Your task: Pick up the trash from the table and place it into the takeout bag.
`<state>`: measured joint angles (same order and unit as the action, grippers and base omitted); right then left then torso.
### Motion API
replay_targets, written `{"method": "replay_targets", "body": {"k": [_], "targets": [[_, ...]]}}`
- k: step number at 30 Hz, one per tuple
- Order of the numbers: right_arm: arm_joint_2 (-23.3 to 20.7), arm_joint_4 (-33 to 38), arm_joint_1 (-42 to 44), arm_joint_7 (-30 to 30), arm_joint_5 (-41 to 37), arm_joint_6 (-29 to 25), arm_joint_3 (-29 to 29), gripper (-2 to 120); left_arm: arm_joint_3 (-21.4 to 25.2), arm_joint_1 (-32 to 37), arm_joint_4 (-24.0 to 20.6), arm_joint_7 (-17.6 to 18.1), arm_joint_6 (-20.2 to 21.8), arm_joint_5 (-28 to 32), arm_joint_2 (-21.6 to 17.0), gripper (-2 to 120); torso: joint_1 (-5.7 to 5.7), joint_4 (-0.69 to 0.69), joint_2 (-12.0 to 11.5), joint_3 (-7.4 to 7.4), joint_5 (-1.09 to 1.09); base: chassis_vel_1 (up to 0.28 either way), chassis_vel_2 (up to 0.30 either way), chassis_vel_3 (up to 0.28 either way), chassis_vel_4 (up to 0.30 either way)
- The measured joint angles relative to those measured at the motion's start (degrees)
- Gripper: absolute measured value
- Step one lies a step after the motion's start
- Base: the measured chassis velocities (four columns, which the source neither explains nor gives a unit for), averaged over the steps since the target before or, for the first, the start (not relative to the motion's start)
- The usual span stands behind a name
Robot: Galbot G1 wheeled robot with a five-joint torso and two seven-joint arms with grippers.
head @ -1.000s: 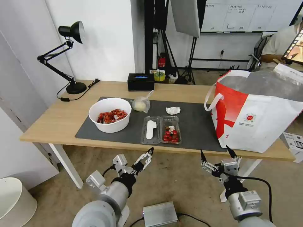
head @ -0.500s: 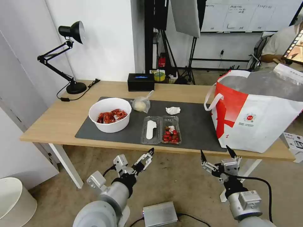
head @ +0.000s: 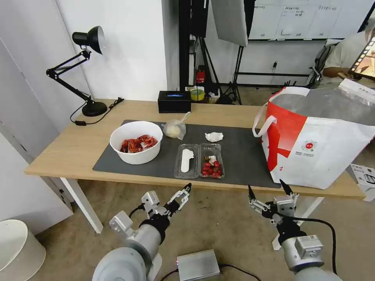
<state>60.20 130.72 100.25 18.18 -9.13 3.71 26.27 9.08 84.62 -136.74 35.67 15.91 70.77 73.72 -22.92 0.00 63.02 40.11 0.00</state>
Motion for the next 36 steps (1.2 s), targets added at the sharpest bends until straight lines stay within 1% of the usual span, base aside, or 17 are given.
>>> {"method": "replay_targets", "body": {"k": [20,27,36], "targets": [[0.5,-0.4,-0.2,0.0,0.2,0.0,-0.3,100,-1.0,-2.4,1.7,0.1,-0.3,0.2,0.3,100,0.0,0.0,0.0,0.0,0.0,0.0,0.0,0.0,0.0],[0.9,-1.1,-0.8,0.0,0.3,0.0,-0.9,100,-1.1,-3.8,2.8,0.3,-1.2,0.5,0.5,100,0.0,0.0,0.0,0.0,0.0,0.0,0.0,0.0,0.0],[1.3,-1.1,-0.7,0.0,0.5,0.0,-1.0,100,-1.4,-5.2,3.5,0.8,-1.4,1.4,0.7,100,0.0,0.0,0.0,0.0,0.0,0.0,0.0,0.0,0.0]]}}
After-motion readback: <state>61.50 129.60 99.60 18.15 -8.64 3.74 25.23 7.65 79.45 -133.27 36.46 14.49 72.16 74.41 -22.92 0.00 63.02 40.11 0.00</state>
